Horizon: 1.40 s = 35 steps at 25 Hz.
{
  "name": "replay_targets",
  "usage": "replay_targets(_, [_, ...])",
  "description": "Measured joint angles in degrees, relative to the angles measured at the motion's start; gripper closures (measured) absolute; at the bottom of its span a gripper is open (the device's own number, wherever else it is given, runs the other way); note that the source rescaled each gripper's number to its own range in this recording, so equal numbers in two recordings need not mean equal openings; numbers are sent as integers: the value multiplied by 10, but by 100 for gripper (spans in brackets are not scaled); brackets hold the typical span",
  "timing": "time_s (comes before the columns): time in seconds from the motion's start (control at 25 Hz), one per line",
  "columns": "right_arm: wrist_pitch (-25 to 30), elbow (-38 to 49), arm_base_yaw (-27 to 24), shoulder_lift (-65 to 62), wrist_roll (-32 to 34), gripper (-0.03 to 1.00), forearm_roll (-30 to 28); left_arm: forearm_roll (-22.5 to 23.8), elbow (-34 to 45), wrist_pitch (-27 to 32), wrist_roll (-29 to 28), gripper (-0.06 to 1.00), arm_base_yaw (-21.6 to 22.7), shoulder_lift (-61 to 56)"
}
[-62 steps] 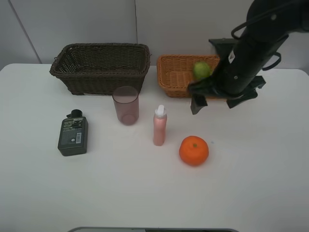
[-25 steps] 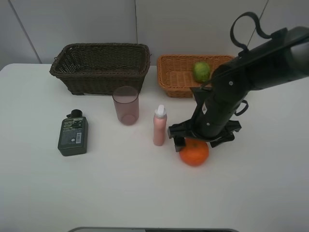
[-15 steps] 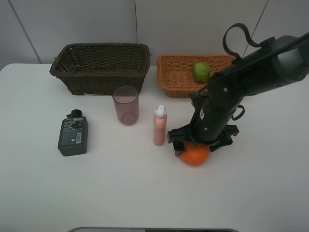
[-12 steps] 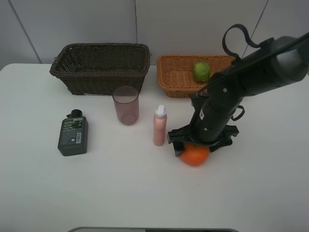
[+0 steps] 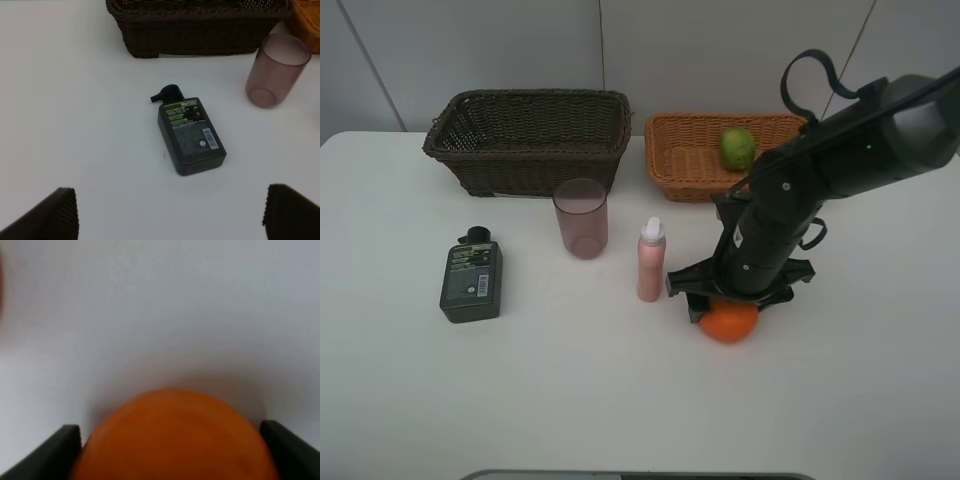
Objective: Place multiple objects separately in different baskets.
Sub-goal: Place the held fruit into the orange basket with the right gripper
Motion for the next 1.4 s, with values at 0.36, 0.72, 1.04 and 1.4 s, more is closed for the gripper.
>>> replay_targets(0.36, [0, 0, 0, 0, 0, 32, 0, 0, 0, 0, 0, -1, 0, 0])
replay_targets(0.72, [20, -3, 0, -7, -9, 32, -3, 0, 0, 0, 0, -1, 0, 0])
replay_targets(1.04, [176, -112, -20, -47, -74, 32, -3, 0, 0, 0, 0, -1, 0, 0])
replay_targets(1.4, [261, -270, -104, -40, -123, 32, -9, 0, 0, 0, 0, -1, 0, 0])
